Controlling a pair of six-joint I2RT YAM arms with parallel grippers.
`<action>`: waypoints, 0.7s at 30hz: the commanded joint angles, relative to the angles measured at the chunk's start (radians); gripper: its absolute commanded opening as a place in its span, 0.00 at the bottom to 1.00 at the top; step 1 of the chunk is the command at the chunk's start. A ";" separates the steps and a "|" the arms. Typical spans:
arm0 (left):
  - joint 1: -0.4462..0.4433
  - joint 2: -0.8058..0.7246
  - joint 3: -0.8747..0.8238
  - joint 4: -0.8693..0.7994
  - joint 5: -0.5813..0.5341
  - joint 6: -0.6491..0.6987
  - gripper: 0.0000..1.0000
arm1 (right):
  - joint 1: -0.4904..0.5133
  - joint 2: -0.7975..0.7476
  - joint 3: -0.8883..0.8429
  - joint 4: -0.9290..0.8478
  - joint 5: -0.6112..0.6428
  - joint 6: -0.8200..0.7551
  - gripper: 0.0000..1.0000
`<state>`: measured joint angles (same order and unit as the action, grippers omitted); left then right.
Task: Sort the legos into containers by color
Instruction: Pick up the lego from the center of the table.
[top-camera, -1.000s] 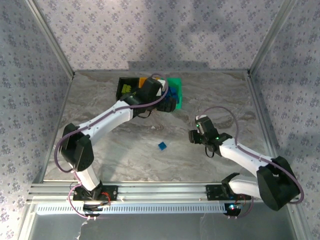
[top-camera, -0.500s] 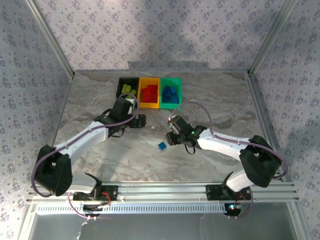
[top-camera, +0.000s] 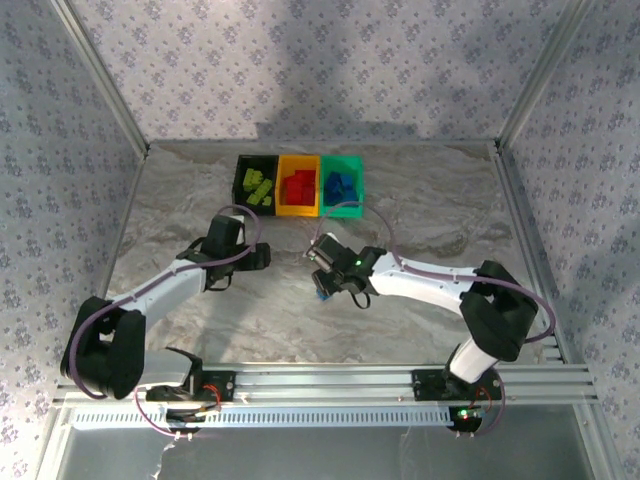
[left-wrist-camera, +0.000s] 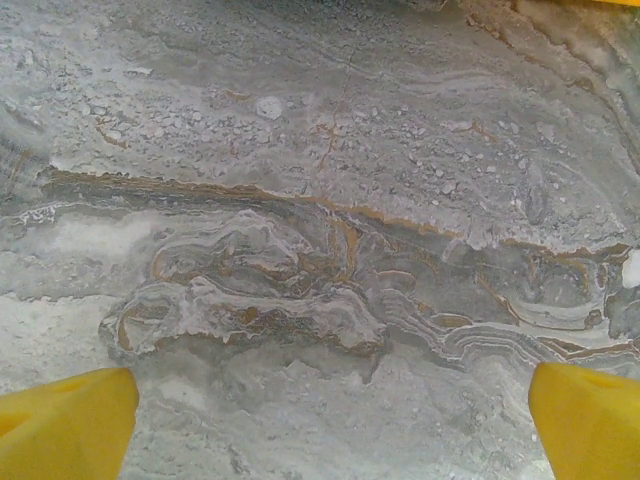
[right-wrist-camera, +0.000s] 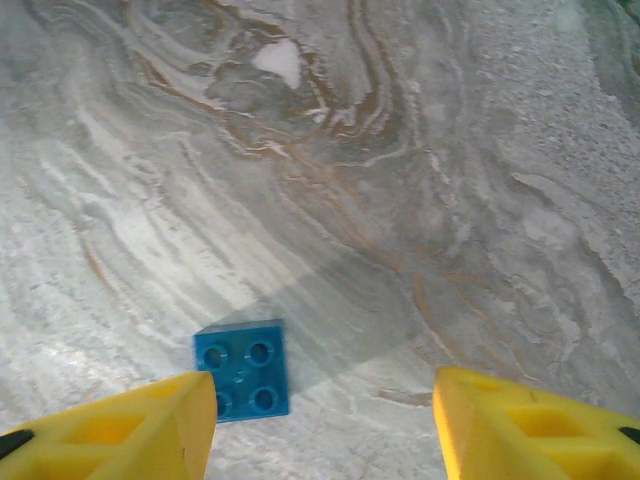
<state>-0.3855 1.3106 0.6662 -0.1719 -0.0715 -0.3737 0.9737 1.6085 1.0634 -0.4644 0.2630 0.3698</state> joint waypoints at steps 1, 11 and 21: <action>0.012 -0.017 -0.002 0.052 0.016 0.015 1.00 | 0.025 0.022 0.053 -0.077 0.029 0.027 0.61; 0.016 0.005 0.000 0.058 0.064 -0.004 1.00 | 0.042 0.095 0.089 -0.061 -0.033 0.053 0.61; 0.017 -0.004 -0.008 0.061 0.059 -0.005 1.00 | 0.043 0.155 0.035 -0.019 -0.073 0.098 0.61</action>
<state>-0.3737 1.3109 0.6586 -0.1268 -0.0231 -0.3756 1.0107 1.7359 1.1133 -0.4904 0.2100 0.4347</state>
